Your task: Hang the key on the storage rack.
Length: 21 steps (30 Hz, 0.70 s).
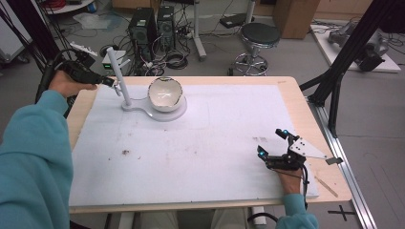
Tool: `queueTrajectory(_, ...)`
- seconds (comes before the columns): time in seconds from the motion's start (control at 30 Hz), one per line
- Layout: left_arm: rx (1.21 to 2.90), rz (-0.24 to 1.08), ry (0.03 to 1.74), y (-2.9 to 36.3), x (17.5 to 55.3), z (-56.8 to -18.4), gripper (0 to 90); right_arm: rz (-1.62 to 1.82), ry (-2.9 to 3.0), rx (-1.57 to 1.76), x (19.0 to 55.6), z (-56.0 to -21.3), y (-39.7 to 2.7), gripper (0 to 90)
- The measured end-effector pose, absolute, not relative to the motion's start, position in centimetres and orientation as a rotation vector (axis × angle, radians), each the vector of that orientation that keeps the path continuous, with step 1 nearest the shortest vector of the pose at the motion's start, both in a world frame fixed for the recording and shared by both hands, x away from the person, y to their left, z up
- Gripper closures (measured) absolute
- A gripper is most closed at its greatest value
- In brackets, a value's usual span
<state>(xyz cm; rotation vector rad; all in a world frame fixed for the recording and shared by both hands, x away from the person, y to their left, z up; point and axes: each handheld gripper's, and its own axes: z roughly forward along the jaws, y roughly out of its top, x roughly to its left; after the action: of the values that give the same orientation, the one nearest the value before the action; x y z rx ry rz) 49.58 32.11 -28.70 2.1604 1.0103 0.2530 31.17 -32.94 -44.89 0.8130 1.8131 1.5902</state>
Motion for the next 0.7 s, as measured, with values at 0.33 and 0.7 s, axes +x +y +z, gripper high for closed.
queueTrajectory(0.33,2.137,0.279,1.054,32.2,50.0,-28.9,84.4,1.593,1.814,0.809,31.2,-44.9,-32.9,0.8)
queueTrajectory(0.7,1.986,0.415,0.973,32.9,48.8,-28.3,28.7,1.59,1.816,0.806,31.2,-44.9,-32.9,0.8)
